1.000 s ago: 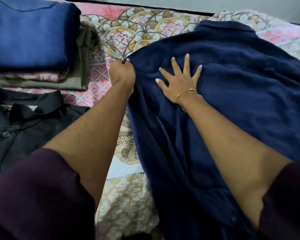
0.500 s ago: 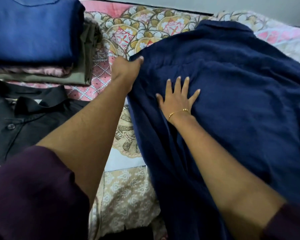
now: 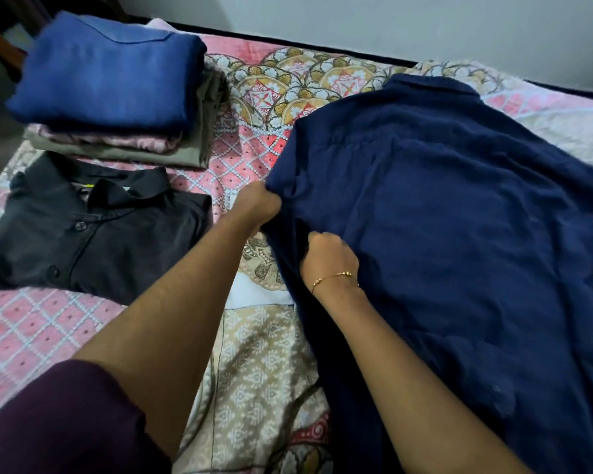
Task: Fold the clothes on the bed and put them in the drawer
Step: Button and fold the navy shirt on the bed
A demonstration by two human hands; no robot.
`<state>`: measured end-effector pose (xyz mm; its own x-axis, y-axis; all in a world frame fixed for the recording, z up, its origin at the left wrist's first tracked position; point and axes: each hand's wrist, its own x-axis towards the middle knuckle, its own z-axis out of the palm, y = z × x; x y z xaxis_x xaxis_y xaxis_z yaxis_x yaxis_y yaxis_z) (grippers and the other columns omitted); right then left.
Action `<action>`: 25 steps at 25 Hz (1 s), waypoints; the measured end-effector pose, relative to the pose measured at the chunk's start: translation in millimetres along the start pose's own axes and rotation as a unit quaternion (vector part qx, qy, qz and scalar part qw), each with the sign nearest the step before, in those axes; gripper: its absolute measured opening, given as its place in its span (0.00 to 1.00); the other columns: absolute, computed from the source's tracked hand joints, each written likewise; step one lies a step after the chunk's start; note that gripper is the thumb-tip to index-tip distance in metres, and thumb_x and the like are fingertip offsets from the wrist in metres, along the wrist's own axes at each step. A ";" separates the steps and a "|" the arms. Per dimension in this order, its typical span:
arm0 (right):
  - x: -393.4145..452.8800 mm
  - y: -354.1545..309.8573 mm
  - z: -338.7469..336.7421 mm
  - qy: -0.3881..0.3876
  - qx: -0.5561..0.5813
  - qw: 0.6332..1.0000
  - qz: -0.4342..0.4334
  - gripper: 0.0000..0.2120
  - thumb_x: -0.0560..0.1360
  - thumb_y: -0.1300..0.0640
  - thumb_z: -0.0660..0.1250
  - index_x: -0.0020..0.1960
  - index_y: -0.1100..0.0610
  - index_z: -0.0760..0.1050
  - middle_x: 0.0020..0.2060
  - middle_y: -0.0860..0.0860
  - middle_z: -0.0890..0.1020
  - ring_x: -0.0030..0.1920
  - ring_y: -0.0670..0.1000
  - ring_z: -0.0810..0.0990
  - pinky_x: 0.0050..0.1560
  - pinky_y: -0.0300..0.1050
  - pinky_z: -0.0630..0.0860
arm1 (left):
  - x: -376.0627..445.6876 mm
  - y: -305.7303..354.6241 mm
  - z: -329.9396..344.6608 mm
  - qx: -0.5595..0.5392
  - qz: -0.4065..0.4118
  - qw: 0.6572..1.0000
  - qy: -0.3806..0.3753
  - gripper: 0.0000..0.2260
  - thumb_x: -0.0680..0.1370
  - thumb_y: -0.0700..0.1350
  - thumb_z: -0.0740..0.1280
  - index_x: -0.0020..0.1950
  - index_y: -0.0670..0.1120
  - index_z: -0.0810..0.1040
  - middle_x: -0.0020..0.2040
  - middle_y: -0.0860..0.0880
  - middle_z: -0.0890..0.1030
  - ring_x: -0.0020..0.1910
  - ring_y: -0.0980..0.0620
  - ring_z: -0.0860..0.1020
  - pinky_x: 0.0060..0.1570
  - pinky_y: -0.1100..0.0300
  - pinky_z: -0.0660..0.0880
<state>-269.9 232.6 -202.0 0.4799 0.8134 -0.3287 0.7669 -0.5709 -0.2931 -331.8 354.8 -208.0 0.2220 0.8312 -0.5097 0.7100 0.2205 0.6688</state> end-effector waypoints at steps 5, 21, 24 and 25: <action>3.2 -15.7 11.5 -0.069 0.150 0.986 0.033 0.18 0.76 0.54 0.64 0.63 0.61 0.69 0.62 0.59 0.68 0.59 0.62 0.72 0.58 0.50 0.69 | 4.3 -4.2 -11.7 0.060 0.065 0.986 0.139 0.13 0.78 0.38 0.58 0.62 0.36 0.69 0.61 0.35 0.74 0.60 0.36 0.72 0.54 0.50 0.68; -28.1 1.0 25.8 0.014 0.171 0.985 -0.011 0.13 0.77 0.63 0.58 0.59 0.64 0.74 0.55 0.61 0.78 0.55 0.61 0.77 0.51 0.49 0.72 | -47.0 -7.1 36.9 0.284 0.089 0.955 0.008 0.22 0.73 0.57 0.69 0.55 0.39 0.77 0.55 0.41 0.79 0.55 0.42 0.77 0.42 0.56 0.68; -28.7 7.1 25.9 -0.030 0.384 0.923 -0.015 0.06 0.78 0.64 0.60 0.48 0.62 0.76 0.40 0.56 0.79 0.43 0.54 0.76 0.45 0.46 0.70 | -43.9 -7.3 33.3 0.238 0.072 0.968 0.026 0.19 0.74 0.52 0.69 0.55 0.37 0.77 0.55 0.40 0.79 0.55 0.41 0.77 0.44 0.55 0.70; -28.3 8.7 22.9 -0.044 0.463 0.885 -0.007 0.07 0.78 0.64 0.60 0.43 0.59 0.74 0.35 0.53 0.77 0.38 0.50 0.75 0.41 0.44 0.70 | -42.5 -7.1 32.1 0.220 0.075 0.971 0.048 0.18 0.76 0.50 0.67 0.56 0.36 0.76 0.57 0.39 0.79 0.57 0.40 0.76 0.47 0.54 0.70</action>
<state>-286.6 202.1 -215.8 0.4062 0.8326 -0.3765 0.0750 -0.4410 -0.8944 -324.8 301.5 -208.4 0.2967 0.8858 -0.3569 0.8959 -0.1288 0.4253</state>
